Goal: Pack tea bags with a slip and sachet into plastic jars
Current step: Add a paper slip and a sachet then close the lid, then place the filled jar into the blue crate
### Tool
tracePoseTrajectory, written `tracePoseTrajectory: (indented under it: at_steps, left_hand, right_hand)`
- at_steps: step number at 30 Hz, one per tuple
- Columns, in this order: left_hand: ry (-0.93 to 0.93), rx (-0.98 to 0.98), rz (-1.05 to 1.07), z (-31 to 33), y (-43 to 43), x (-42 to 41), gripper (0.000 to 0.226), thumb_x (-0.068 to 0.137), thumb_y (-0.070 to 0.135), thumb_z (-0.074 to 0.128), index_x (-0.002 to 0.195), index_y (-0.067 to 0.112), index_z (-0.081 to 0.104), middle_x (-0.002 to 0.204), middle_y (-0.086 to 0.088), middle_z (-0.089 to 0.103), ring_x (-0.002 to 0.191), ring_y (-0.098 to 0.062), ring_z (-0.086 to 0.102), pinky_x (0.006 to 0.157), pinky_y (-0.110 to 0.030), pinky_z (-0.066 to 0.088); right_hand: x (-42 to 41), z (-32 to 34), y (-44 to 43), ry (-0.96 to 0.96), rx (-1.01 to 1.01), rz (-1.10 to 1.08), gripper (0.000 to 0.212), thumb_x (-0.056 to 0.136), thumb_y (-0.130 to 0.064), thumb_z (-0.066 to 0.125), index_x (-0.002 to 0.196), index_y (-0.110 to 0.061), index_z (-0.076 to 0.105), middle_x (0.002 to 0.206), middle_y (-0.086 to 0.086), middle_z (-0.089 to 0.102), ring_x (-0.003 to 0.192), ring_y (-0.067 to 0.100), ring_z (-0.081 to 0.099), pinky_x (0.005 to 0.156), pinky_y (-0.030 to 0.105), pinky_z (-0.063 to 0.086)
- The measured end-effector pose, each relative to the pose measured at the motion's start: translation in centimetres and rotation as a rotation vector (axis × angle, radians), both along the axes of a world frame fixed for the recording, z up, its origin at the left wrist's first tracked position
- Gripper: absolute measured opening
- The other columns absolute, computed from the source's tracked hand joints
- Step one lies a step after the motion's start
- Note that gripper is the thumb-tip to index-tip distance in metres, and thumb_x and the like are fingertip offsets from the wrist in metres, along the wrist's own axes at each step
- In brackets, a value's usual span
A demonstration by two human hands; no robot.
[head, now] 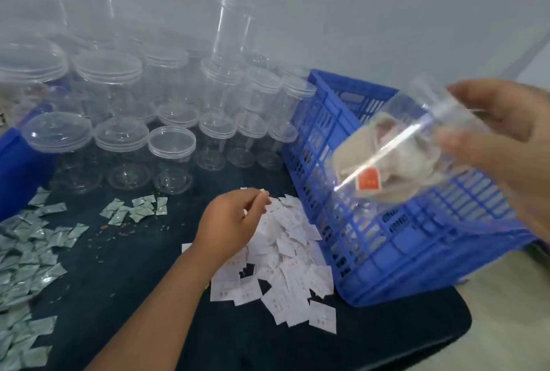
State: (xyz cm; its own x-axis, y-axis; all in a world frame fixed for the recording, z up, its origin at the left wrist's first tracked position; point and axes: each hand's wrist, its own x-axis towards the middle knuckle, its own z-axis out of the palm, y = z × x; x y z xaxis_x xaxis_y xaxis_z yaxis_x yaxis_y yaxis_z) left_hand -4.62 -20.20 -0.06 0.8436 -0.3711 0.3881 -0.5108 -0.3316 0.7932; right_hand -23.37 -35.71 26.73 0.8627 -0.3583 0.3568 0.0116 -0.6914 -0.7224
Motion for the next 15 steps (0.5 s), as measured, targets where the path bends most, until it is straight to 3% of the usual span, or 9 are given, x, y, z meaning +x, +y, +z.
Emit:
tracePoseTrajectory:
  at_steps: [2,4,6,8,9,11,13,15]
  left_hand:
    - [-0.026,0.024,0.016,-0.6,0.3,0.2,0.031,0.105,0.047,0.050,0.090,0.035,0.074,0.079,0.024,0.070,0.080,0.003,0.067,0.062,-0.021,0.053]
    - [-0.046,-0.003,0.024,-0.6,0.6,0.2,0.030,0.103,0.047,0.052,0.087,0.032,0.072,0.078,0.019,0.070,0.074,-0.004,0.067,0.059,-0.023,0.053]
    - [-0.043,-0.029,0.009,-0.6,0.8,0.3,0.028,0.102,0.045,0.054,0.085,0.031,0.072,0.079,0.019,0.070,0.073,-0.006,0.067,0.062,-0.024,0.053]
    - [-0.027,-0.015,0.000,-0.7,1.0,0.2,0.028,0.102,0.045,0.055,0.085,0.031,0.072,0.078,0.017,0.070,0.074,-0.008,0.067,0.063,-0.026,0.054]
    - [-0.015,-0.004,-0.002,-0.7,1.0,0.2,0.028,0.102,0.044,0.055,0.085,0.030,0.073,0.077,0.016,0.070,0.074,-0.009,0.067,0.064,-0.030,0.056]
    - [0.002,0.039,-0.006,-0.9,1.1,0.4,0.030,0.101,0.045,0.054,0.085,0.029,0.073,0.076,0.015,0.070,0.073,-0.010,0.067,0.067,-0.036,0.058]
    - [-0.006,0.102,-0.020,-1.0,1.2,0.4,0.036,0.101,0.049,0.051,0.085,0.025,0.072,0.075,0.011,0.070,0.070,-0.011,0.066,0.067,-0.039,0.058]
    - [-0.043,0.144,-0.033,-1.0,1.2,0.5,0.039,0.101,0.050,0.048,0.082,0.024,0.070,0.073,0.008,0.068,0.069,-0.013,0.064,0.065,-0.038,0.055]
  right_hand:
    - [1.2,1.1,-2.6,-0.093,0.052,-0.042,0.069,0.049,-0.079,0.091,0.104,-0.041,0.073,0.092,-0.027,0.078,0.076,-0.004,0.074,0.056,0.011,0.054]
    - [4.6,2.1,-6.6,-0.229,0.041,-0.173,0.057,0.064,-0.064,0.085,0.111,-0.037,0.067,0.093,-0.028,0.075,0.080,-0.004,0.073,0.058,0.013,0.052]
    - [8.0,4.0,-10.4,-0.234,-0.011,-0.291,0.078,0.065,-0.064,0.082,0.134,-0.032,0.064,0.117,-0.016,0.072,0.089,0.004,0.073,0.070,0.025,0.056]
    - [10.6,4.3,-13.4,-0.040,-0.144,-0.385,0.103,0.062,-0.065,0.084,0.150,-0.018,0.058,0.130,0.000,0.065,0.087,0.010,0.071,0.074,0.035,0.060]
    - [11.9,4.2,-14.4,0.106,-0.222,-0.397,0.105,0.063,-0.062,0.088,0.150,-0.012,0.058,0.130,0.004,0.062,0.085,0.012,0.071,0.072,0.036,0.061]
    - [14.5,3.0,-15.7,0.429,-0.423,-0.392,0.087,0.074,-0.055,0.091,0.137,-0.002,0.065,0.123,0.012,0.068,0.078,0.023,0.077,0.073,0.037,0.064]
    - [16.7,0.8,-16.7,0.716,-0.616,-0.359,0.062,0.084,-0.053,0.085,0.110,0.003,0.075,0.108,0.019,0.077,0.071,0.027,0.079,0.076,0.040,0.064]
    - [18.2,-1.9,-17.7,0.889,-0.629,-0.322,0.052,0.088,-0.048,0.084,0.102,0.002,0.076,0.111,0.018,0.074,0.072,0.026,0.079,0.072,0.040,0.067]
